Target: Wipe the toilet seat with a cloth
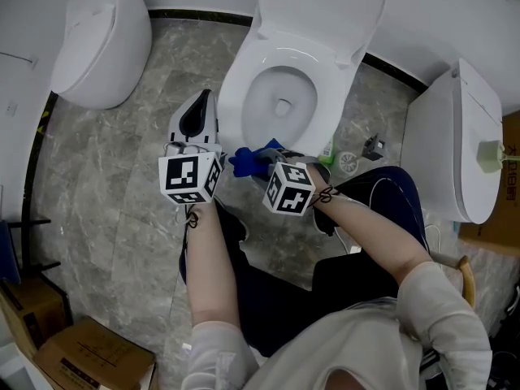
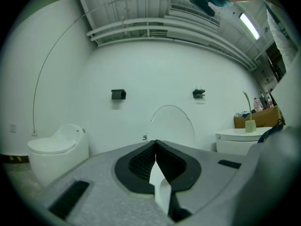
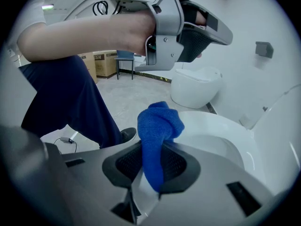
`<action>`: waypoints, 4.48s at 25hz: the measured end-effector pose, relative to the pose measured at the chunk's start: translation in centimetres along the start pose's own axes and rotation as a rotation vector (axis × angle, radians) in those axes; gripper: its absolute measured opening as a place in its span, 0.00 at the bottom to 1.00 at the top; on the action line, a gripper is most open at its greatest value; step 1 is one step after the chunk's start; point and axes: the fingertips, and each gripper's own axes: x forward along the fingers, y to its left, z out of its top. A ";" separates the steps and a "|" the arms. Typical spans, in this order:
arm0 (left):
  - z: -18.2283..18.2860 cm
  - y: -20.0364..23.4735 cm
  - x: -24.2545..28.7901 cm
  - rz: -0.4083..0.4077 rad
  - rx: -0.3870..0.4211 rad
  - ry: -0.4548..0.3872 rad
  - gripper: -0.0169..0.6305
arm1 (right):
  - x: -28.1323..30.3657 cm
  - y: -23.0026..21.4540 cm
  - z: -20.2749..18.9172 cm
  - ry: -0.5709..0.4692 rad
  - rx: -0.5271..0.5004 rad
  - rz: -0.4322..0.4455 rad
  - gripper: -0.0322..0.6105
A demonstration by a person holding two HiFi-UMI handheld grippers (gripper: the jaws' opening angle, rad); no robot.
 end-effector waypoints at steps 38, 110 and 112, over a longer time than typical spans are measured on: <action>-1.2 -2.0 1.1 -0.046 0.026 0.046 0.04 | -3.8 -0.7 -5.0 -0.018 0.159 -0.056 0.19; 0.6 -4.9 1.8 -0.116 0.058 0.005 0.04 | -7.4 -6.7 -11.2 -0.230 0.952 -0.060 0.18; 0.5 -5.0 1.9 -0.118 0.055 0.006 0.04 | -7.4 -7.0 -11.4 -0.238 0.965 -0.060 0.18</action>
